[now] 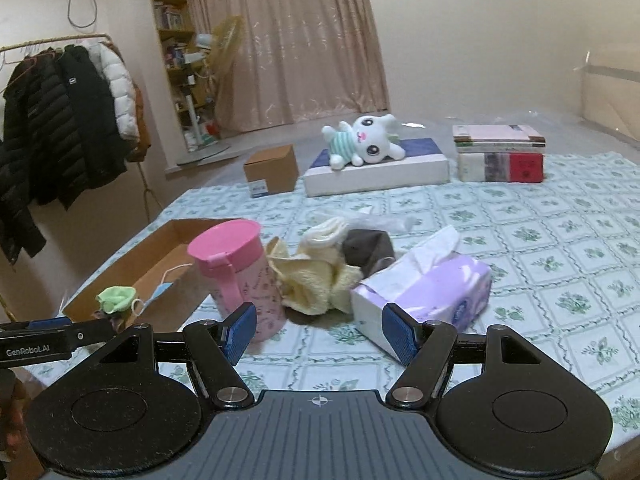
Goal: Organize soft objects
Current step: 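Withdraw both tools from the box back toward the remaining pile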
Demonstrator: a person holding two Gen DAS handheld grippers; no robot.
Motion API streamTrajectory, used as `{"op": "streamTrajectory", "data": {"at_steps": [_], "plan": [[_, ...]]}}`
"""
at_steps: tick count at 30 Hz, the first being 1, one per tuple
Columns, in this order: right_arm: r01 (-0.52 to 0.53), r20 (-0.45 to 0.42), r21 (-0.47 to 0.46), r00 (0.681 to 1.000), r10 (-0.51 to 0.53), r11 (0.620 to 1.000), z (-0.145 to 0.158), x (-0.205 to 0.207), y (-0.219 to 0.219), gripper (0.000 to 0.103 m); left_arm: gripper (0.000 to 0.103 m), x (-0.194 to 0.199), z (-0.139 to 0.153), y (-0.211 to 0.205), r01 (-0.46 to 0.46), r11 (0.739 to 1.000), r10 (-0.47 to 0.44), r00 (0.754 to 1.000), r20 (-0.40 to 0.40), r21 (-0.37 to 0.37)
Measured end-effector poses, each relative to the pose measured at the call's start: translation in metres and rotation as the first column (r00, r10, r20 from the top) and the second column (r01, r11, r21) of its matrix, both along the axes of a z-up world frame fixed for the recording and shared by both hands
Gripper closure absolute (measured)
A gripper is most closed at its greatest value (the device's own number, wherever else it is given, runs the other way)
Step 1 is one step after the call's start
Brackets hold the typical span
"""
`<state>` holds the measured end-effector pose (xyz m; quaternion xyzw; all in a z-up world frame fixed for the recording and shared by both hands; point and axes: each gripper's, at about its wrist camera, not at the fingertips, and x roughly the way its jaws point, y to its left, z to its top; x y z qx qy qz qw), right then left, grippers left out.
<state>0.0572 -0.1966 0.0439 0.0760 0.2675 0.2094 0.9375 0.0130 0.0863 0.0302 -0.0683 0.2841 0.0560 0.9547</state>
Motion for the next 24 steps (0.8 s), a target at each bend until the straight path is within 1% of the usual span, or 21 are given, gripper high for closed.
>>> {"op": "streamTrajectory", "data": {"at_steps": [4, 18, 21, 24], "plan": [[0.006, -0.001, 0.003, 1.0, -0.006, 1.0, -0.002, 0.002, -0.003, 0.034, 0.018, 0.004, 0.0, -0.011, 0.026, 1.0, -0.026, 1.0, -0.001, 0.013], [0.022, -0.029, -0.004, 0.999, -0.022, 1.0, -0.01, 0.022, -0.015, 0.034, 0.018, 0.021, -0.004, -0.028, 0.083, 0.996, -0.083, 0.996, -0.012, 0.019], [0.006, -0.021, -0.024, 1.0, -0.006, 1.0, -0.011, 0.03, -0.015, 0.034, 0.018, 0.028, -0.003, -0.034, 0.101, 0.994, -0.101, 0.995, -0.008, 0.031], [-0.042, -0.007, -0.085, 0.999, 0.042, 0.995, -0.012, 0.042, -0.011, 0.034, 0.018, 0.037, -0.001, -0.04, 0.122, 0.992, -0.122, 0.992, -0.008, 0.036]]}}
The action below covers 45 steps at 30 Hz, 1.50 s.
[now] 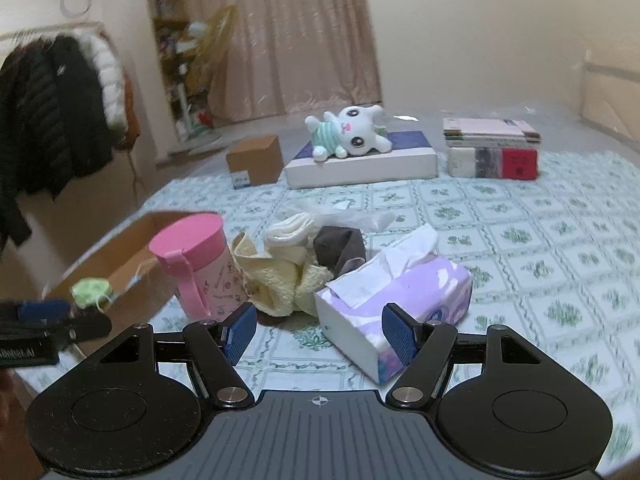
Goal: Organize soft objects
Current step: 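Withdraw both tools from the box back toward the remaining pile, then grasp the white cloth in the pile with the right tool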
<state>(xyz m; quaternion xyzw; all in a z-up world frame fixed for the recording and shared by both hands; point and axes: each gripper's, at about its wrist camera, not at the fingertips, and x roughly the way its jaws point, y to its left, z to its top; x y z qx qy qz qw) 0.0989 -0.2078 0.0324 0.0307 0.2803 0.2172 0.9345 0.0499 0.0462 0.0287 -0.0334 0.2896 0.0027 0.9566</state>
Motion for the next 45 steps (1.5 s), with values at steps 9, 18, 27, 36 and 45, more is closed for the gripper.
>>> {"op": "streamTrajectory", "data": {"at_steps": [9, 18, 27, 36, 45], "plan": [[-0.095, -0.02, -0.006, 0.995, 0.095, 0.995, -0.001, 0.051, 0.002, 0.034, 0.019, 0.036, 0.009, -0.01, 0.07, 0.996, -0.072, 0.997, 0.024, 0.058], [-0.035, -0.141, 0.19, 0.988, 0.063, 0.981, 0.002, 0.121, 0.017, 0.034, 0.019, 0.078, 0.018, -0.008, 0.129, 0.98, -0.136, 0.99, 0.038, 0.153], [0.017, -0.237, 0.229, 0.971, 0.038, 0.973, -0.023, 0.165, 0.047, 0.034, 0.019, 0.104, 0.009, 0.001, 0.138, 0.977, -0.145, 0.989, 0.027, 0.164], [0.04, -0.261, 0.254, 0.965, 0.029, 0.966, -0.028, 0.171, 0.046, 0.093, 0.019, 0.107, 0.005, 0.005, 0.138, 0.981, -0.143, 0.989, 0.027, 0.138], [-0.01, -0.202, 0.179, 0.978, 0.046, 0.984, -0.011, 0.136, 0.027, 0.095, 0.019, 0.089, 0.013, -0.011, 0.181, 0.973, -0.19, 0.98, 0.056, 0.141]]}}
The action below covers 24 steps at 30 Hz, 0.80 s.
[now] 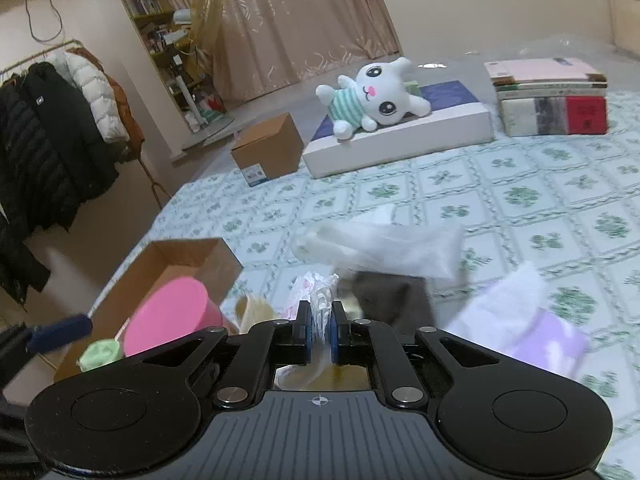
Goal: Organize soft objects
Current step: 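Grasp the white cloth in the pile with the right tool, then grasp the cream fuzzy towel with the left tool while the right tool holds the white cloth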
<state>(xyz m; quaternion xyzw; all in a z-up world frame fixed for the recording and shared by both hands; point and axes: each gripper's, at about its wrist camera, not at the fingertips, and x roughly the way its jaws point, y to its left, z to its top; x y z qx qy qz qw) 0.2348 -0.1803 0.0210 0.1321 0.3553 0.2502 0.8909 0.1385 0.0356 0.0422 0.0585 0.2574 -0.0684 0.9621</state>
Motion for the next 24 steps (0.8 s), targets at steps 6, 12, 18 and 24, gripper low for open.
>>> {"op": "streamTrajectory", "data": {"at_steps": [6, 12, 18, 24], "plan": [[-0.072, -0.022, -0.061, 0.997, 0.07, 0.996, -0.001, -0.029, -0.017, 0.095, 0.019, -0.013, -0.005, -0.02, 0.054, 0.998, -0.054, 0.998, -0.011, -0.01], [-0.097, 0.002, -0.047, 0.995, 0.098, 0.994, 0.005, -0.053, -0.036, 0.095, 0.019, -0.023, -0.022, -0.04, 0.086, 0.996, -0.086, 0.995, -0.046, -0.015], [0.012, 0.096, -0.01, 0.995, -0.011, 1.0, 0.022, -0.062, -0.069, 0.095, 0.025, -0.014, -0.043, -0.056, 0.091, 0.995, -0.093, 0.992, -0.087, -0.028], [0.087, 0.108, 0.009, 0.99, -0.088, 0.996, 0.022, -0.053, -0.097, 0.095, 0.03, 0.009, -0.063, -0.075, 0.049, 0.999, -0.048, 0.995, -0.086, 0.012]]}}
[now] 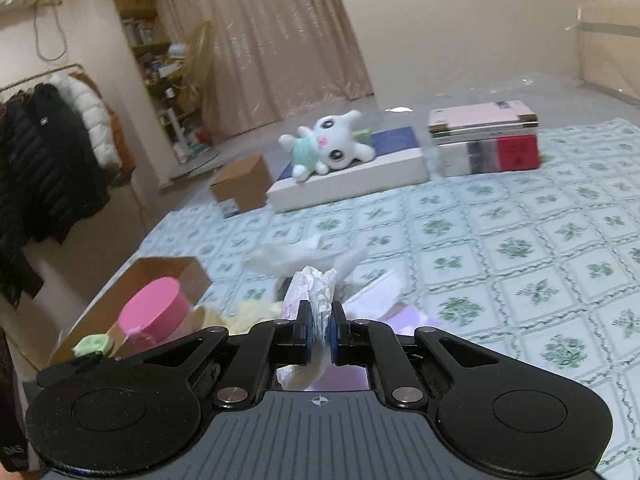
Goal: Organize soft objects
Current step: 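Grasp the cream fuzzy towel with the left tool while the right tool holds the white cloth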
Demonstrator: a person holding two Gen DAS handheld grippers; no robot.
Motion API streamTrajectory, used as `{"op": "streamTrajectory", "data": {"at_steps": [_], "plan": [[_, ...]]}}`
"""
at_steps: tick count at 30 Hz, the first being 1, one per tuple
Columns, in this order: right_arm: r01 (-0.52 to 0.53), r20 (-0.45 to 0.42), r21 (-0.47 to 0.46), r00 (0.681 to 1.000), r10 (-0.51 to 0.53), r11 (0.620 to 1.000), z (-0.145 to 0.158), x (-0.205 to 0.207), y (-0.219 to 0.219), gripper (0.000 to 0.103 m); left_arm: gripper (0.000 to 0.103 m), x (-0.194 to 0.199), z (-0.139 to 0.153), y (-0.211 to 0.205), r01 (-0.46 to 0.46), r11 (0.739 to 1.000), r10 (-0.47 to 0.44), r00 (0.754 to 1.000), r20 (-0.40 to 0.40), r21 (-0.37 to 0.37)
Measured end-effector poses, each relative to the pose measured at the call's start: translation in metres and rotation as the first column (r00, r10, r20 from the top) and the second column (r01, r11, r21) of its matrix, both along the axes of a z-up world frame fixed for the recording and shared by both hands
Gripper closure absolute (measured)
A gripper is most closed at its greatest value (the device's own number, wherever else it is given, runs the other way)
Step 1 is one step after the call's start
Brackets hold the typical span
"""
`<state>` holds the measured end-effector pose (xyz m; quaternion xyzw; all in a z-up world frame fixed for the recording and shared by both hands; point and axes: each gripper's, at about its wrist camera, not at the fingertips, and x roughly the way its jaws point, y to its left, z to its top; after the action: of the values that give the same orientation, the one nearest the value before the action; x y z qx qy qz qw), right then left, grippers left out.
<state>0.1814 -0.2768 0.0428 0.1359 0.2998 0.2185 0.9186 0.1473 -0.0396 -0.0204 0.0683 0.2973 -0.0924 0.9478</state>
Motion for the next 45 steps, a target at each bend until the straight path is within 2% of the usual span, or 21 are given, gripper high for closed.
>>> {"op": "streamTrajectory", "data": {"at_steps": [2, 6, 11, 13, 14, 15, 22, 24, 31, 36, 40, 43, 45], "plan": [[0.01, -0.005, 0.002, 1.0, -0.01, 1.0, -0.004, 0.003, -0.004, 0.095, 0.033, 0.007, -0.007, -0.008, -0.01, 1.0, 0.009, 1.0, 0.014, 0.021], [0.015, -0.016, 0.011, 1.0, -0.015, 1.0, -0.01, 0.006, -0.01, 0.095, 0.05, 0.025, -0.026, -0.017, -0.049, 0.997, 0.049, 0.999, 0.004, 0.061], [0.017, -0.03, 0.008, 0.999, -0.017, 1.0, -0.018, 0.008, -0.014, 0.095, 0.059, 0.045, -0.044, -0.024, -0.081, 0.989, 0.081, 0.997, 0.006, 0.123], [0.018, -0.035, 0.009, 0.999, -0.018, 1.0, -0.021, 0.008, -0.014, 0.095, 0.075, 0.05, -0.048, -0.025, -0.086, 0.986, 0.086, 0.996, 0.004, 0.146], [0.018, -0.038, 0.01, 0.999, -0.018, 1.0, -0.022, 0.008, -0.014, 0.095, 0.092, 0.052, -0.049, -0.024, -0.091, 0.984, 0.091, 0.996, 0.002, 0.153], [0.018, -0.04, 0.01, 0.999, -0.017, 1.0, -0.023, 0.008, -0.014, 0.095, 0.096, 0.052, -0.049, -0.023, -0.096, 0.984, 0.097, 0.995, 0.001, 0.149], [0.013, -0.046, 0.011, 0.999, -0.012, 1.0, -0.024, -0.005, -0.01, 0.095, 0.099, 0.012, -0.027, -0.011, -0.039, 0.996, 0.041, 0.999, -0.023, 0.078], [0.012, -0.046, 0.013, 0.999, -0.011, 1.0, -0.024, -0.012, -0.008, 0.095, 0.099, -0.007, -0.02, -0.007, -0.011, 0.999, 0.013, 0.999, -0.042, 0.049], [0.012, -0.05, 0.017, 0.999, -0.011, 1.0, -0.021, -0.037, -0.003, 0.095, 0.099, -0.082, -0.002, 0.011, 0.09, 0.996, -0.087, 0.989, -0.123, 0.016], [0.019, -0.047, 0.016, 0.999, -0.019, 1.0, -0.018, -0.047, -0.001, 0.095, 0.099, -0.113, 0.001, 0.028, 0.119, 0.991, -0.107, 0.977, -0.185, 0.053], [0.021, -0.051, 0.02, 0.999, -0.02, 1.0, -0.019, -0.05, 0.003, 0.095, 0.098, -0.105, -0.006, 0.04, 0.067, 0.994, -0.05, 0.982, -0.18, 0.089], [0.017, -0.051, 0.021, 0.999, -0.016, 1.0, -0.02, -0.051, 0.006, 0.095, 0.088, -0.084, -0.012, 0.039, 0.031, 0.995, -0.014, 0.986, -0.165, 0.099], [0.018, -0.052, 0.021, 0.999, -0.016, 1.0, -0.02, -0.051, 0.006, 0.095, 0.07, -0.073, -0.015, 0.036, 0.019, 0.995, -0.005, 0.989, -0.146, 0.096]]}}
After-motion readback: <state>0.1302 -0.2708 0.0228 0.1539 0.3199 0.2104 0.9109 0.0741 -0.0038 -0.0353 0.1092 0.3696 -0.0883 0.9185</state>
